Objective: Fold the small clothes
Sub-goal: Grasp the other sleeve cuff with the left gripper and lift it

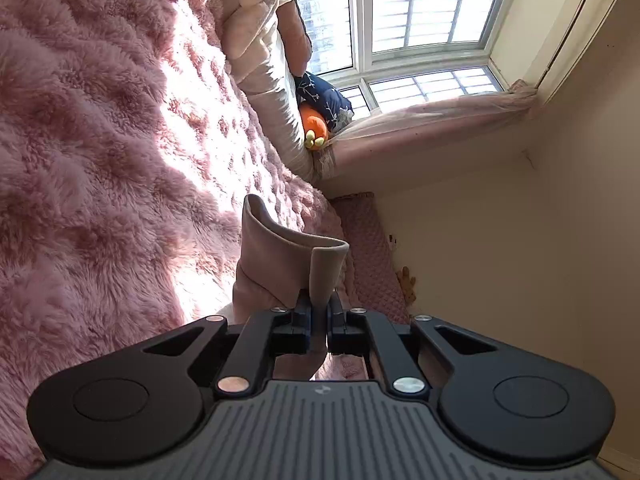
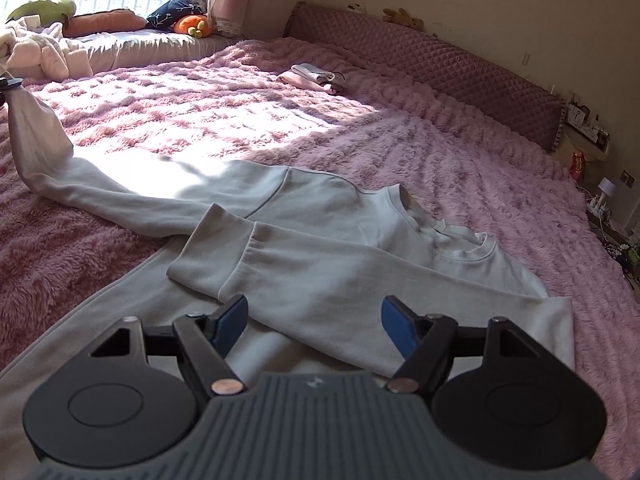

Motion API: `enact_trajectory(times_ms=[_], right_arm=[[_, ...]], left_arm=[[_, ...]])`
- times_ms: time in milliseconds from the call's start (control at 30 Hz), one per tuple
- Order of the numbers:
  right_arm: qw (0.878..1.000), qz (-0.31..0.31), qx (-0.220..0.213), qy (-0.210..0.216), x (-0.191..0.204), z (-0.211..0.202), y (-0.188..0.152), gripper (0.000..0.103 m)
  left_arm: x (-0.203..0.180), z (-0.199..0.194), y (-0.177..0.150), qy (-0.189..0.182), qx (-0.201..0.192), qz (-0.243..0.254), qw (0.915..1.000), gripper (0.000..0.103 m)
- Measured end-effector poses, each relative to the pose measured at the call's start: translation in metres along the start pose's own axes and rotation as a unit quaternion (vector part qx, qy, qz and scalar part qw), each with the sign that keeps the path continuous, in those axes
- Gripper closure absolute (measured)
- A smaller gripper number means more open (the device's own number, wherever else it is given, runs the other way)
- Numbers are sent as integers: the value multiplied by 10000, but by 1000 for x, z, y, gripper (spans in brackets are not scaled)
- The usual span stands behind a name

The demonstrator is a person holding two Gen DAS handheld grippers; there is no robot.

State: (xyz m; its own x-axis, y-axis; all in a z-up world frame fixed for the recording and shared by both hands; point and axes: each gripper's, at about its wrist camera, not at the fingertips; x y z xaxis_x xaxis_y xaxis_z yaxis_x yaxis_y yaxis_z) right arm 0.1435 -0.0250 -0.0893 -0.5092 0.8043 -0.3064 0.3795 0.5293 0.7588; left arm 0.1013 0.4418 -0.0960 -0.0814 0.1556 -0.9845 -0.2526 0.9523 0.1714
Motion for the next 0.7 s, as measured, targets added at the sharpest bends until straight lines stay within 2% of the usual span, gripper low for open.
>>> enact_trajectory(times_ms=[167,300,400,533,700], right_arm=[[9995,287,3,-100,-29,-33,-24,32],[9986,469,106,-198,-54,-58,-51,32],[9978,565,112,-328,-71,-71,-70,32],[9950,845,134,-520,-98,-82,-88,32],[9902,1208,143,-689,-130,-93,-112,32]], left_arm=[[-50,20,-51,-595,614,176,9962,97],[-89,38,-107,-1055,1182,428,9864,97],[-109,51,-163,-1382,1734,352,9745,97],[-118,60,-242,-1592,2406,521,9561,97],[-98,72,-339,-1507,3195,558,9338,97]])
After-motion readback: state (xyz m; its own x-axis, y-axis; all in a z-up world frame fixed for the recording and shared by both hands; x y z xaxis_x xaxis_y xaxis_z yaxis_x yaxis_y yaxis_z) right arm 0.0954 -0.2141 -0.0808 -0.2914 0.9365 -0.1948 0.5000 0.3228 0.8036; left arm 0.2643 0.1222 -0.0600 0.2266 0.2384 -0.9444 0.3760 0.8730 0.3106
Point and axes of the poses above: each gripper's, at about its wrist camera, not at the fingertips, and z roughly the way its jaws point, x to its left, y to its top, and after that the axes turned 7 degrees about -z, right-handed
